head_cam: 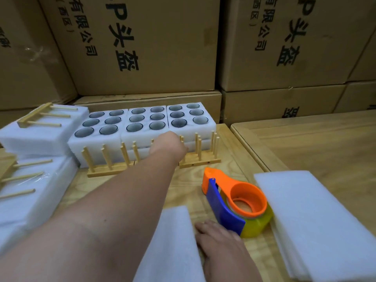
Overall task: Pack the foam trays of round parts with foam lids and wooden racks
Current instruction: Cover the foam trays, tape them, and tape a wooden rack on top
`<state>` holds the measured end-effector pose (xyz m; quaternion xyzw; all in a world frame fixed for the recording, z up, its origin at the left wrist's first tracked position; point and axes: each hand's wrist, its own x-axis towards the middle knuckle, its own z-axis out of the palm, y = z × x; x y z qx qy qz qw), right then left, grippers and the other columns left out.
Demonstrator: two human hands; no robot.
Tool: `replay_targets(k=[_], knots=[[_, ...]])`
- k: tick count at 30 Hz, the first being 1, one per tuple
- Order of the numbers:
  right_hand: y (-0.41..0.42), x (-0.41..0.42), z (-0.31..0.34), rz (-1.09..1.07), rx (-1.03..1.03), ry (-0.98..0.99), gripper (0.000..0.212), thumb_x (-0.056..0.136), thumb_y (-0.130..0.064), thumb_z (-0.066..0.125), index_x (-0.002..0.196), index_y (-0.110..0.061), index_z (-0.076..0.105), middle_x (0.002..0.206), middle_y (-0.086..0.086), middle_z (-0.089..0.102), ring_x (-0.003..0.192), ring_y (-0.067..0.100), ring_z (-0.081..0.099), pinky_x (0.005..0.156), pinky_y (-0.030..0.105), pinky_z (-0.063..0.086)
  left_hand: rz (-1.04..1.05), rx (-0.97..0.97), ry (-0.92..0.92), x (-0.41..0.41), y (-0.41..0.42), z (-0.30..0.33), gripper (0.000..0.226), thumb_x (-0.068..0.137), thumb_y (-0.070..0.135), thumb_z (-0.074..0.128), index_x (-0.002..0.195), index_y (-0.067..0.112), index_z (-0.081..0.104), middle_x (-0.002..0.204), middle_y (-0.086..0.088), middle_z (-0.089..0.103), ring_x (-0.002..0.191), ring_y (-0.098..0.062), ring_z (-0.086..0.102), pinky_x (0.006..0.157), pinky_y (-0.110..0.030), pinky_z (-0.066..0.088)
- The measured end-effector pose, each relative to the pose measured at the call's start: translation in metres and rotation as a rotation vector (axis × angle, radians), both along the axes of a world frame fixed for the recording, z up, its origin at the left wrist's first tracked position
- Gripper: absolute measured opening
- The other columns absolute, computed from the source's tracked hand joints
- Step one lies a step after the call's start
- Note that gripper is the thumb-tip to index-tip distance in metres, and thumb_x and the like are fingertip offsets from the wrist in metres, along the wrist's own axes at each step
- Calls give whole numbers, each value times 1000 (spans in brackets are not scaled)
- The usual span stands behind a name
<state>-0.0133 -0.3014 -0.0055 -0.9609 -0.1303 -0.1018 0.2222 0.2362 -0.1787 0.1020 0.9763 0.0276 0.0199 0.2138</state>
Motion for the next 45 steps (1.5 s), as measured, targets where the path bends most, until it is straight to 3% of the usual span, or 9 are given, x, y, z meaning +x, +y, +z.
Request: replay_targets(k=[4, 9, 14, 17, 25, 28, 32, 40, 45], knots=[[5, 11, 5, -35, 44, -29, 36, 64, -46, 43, 74, -42, 78, 102, -23, 75, 96, 0, 73, 74, 16, 45, -15, -27, -37, -1, -1, -5, 25, 92, 38, 61, 82, 16, 65, 85, -5, 68, 84, -29, 64, 60, -30, 41], [5, 7, 9, -61, 42, -22, 24, 56, -39, 72, 79, -42, 79, 104, -22, 75, 99, 3, 73, 75, 23, 56, -63, -113, -216, -25, -1, 26, 37, 98, 46, 56, 78, 18, 69, 73, -1, 68, 81, -28, 67, 61, -30, 45], [2, 6, 3, -47, -24, 49, 34, 96, -35, 56, 128, -43, 65, 144, -32, 48, 140, -5, 38, 109, 27, 33, -108, -274, -567, -82, 30, 76, 26, 95, 55, 56, 75, 40, 65, 72, 18, 59, 71, 0, 55, 55, -26, 34], [-1, 5, 3, -5, -14, 43, 33, 100, -40, 48, 131, -40, 62, 146, -30, 45, 139, -4, 35, 108, 27, 31, -132, -320, -636, -122, 56, 94, 26, 97, 53, 55, 74, 42, 63, 75, 26, 60, 77, 6, 57, 62, -20, 40], [3, -2, 14, 0, 1, 46, 39, 94, -42, 43, 119, -31, 70, 128, -19, 62, 123, 8, 54, 101, 35, 43, -199, -16, -338, -206, 97, 81, 32, 104, 46, 47, 97, 26, 71, 68, 6, 62, 75, -19, 59, 70, -36, 53], [5, -6, 20, -7, 58, 49, 35, 92, -41, 48, 117, -32, 72, 118, -20, 66, 115, 10, 58, 96, 36, 46, -273, 159, -257, -224, 96, 74, 35, 105, 49, 43, 102, 26, 69, 89, 4, 69, 90, -26, 61, 76, -40, 54], [7, -7, 22, -9, 78, 50, 26, 93, -39, 61, 118, -40, 70, 113, -23, 66, 108, 4, 59, 91, 34, 49, -394, 350, -170, -237, 87, 51, 35, 107, 49, 36, 95, 25, 59, 92, 5, 63, 89, -26, 57, 60, -32, 39], [7, -8, 21, -19, 124, 60, 32, 96, -40, 57, 126, -44, 66, 120, -23, 66, 111, 2, 58, 95, 35, 49, -534, 299, -84, -241, 77, 28, 40, 106, 50, 40, 142, 42, 55, 133, 11, 54, 126, -16, 46, 95, -35, 40], [6, -6, 19, -27, 127, 49, 31, 96, -40, 62, 126, -43, 66, 123, -24, 65, 114, 0, 57, 97, 34, 47, -512, 148, -113, -263, 93, 33, 26, 97, 56, 54, 110, 42, 71, 105, 18, 60, 104, -8, 54, 89, -34, 48]])
